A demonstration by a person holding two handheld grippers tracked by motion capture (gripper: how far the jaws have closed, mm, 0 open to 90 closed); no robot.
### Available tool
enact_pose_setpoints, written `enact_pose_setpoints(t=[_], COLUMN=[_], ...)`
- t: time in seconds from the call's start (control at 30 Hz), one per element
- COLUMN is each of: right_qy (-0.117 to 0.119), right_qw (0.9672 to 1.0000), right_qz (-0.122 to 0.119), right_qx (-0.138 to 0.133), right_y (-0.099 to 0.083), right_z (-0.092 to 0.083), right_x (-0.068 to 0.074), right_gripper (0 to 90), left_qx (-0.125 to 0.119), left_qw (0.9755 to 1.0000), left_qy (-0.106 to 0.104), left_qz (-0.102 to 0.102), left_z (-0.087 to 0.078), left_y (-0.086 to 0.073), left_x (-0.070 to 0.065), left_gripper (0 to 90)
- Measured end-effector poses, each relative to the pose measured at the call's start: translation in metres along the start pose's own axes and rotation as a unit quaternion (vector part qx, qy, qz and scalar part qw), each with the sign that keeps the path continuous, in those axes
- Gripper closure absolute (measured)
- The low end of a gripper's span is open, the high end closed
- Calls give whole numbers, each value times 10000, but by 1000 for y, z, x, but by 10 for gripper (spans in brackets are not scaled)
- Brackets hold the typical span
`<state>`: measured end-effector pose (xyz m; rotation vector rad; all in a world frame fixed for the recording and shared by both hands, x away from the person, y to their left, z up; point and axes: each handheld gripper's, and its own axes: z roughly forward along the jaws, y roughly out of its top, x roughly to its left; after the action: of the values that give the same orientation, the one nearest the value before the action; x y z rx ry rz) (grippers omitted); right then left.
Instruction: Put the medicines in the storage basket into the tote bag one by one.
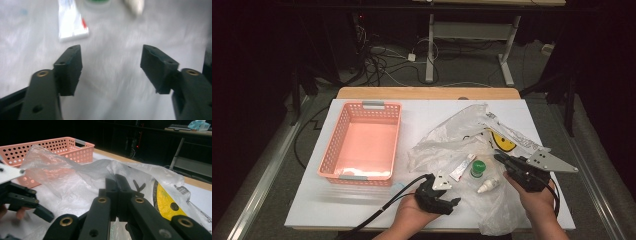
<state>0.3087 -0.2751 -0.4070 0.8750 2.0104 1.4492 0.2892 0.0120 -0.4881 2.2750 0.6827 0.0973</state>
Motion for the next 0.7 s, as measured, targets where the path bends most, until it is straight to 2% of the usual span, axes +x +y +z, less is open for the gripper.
enact_pose_setpoints(t=[0.07, 0.17, 0.27, 0.33, 0.43, 0.53, 0.63, 0.7], right_qy=[-13, -5, -7, -8, -13, -10, -17, -33], right_qw=[10000, 10000, 9999, 9999, 9999, 9999, 9999, 9999], right_qz=[3, 6, 4, -23, -19, -46, -35, -23], right_qx=[33, 79, 119, 148, 158, 142, 126, 103], right_y=[0, -1, -2, -4, -5, -4, -4, -5], right_z=[2, 5, 6, 6, 5, 2, -1, -3], right_x=[0, 3, 5, 5, 6, 8, 9, 8], right_gripper=[900, 900, 900, 900, 900, 900, 900, 900], left_qx=[40, 90, 141, 141, 115, 28, -15, -50], left_qw=[10000, 9999, 9996, 9995, 9996, 9993, 9990, 9986], left_qy=[15, -59, 193, 234, 243, 374, 456, 521], left_qz=[86, 32, 127, 178, 46, -71, 8, 77], left_z=[0, 4, 8, 10, 9, 8, 7, 7], left_y=[0, 3, 5, 5, 5, 3, 2, 2], left_x=[-2, -4, -10, -13, -15, -14, -17, -19], left_gripper=[283, 197, 173, 184, 282, 411, 521, 692])
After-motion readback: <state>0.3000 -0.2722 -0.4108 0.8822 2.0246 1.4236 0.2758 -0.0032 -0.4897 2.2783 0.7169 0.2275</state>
